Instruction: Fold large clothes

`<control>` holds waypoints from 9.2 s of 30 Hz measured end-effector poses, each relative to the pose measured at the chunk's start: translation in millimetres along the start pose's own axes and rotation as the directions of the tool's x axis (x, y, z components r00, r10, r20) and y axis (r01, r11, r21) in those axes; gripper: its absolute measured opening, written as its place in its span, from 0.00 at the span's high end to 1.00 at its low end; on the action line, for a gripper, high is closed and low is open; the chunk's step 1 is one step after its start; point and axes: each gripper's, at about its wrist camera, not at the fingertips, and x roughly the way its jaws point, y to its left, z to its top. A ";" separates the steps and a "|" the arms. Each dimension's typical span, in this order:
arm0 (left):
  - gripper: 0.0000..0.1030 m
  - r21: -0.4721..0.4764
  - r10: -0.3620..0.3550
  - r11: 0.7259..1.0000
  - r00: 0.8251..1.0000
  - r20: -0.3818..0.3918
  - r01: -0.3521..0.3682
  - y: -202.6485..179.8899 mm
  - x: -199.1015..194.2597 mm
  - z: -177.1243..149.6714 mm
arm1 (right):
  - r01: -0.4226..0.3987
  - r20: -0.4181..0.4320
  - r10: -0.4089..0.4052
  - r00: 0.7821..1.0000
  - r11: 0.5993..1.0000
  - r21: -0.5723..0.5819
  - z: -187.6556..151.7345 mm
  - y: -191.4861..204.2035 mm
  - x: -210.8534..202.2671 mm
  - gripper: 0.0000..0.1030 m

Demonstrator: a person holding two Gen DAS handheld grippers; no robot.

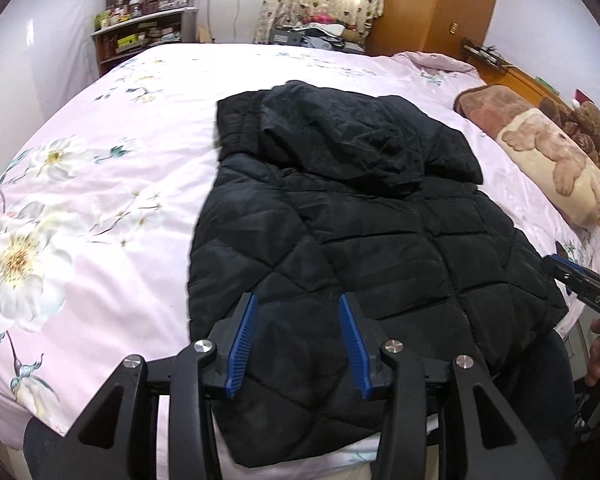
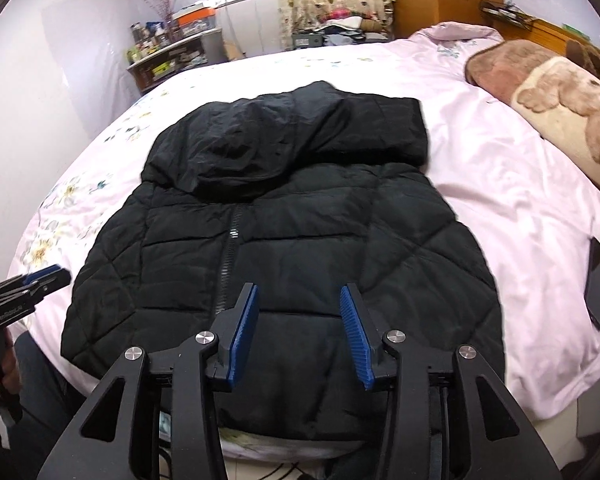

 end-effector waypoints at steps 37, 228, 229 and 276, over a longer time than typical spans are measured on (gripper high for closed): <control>0.84 -0.103 -0.060 0.994 0.983 -0.171 0.043 36.1 49.8 -35.0 | -0.108 -0.195 0.200 0.960 0.909 0.404 -19.4 -147.2 42.0 0.84; 0.33 0.028 0.096 0.995 0.990 0.103 -0.100 33.3 251.7 265.9 | 0.187 0.045 -0.188 0.981 0.982 0.025 202.9 -117.6 233.4 0.49; 0.33 0.018 0.084 0.996 0.990 0.112 -0.086 32.6 240.7 266.9 | 0.195 0.046 -0.195 0.980 0.981 0.019 204.8 -115.2 225.3 0.49; 0.29 0.015 0.075 0.997 0.984 0.163 -0.079 37.8 232.7 215.2 | 0.220 0.030 -0.223 0.974 0.973 0.071 156.6 -138.9 205.8 0.48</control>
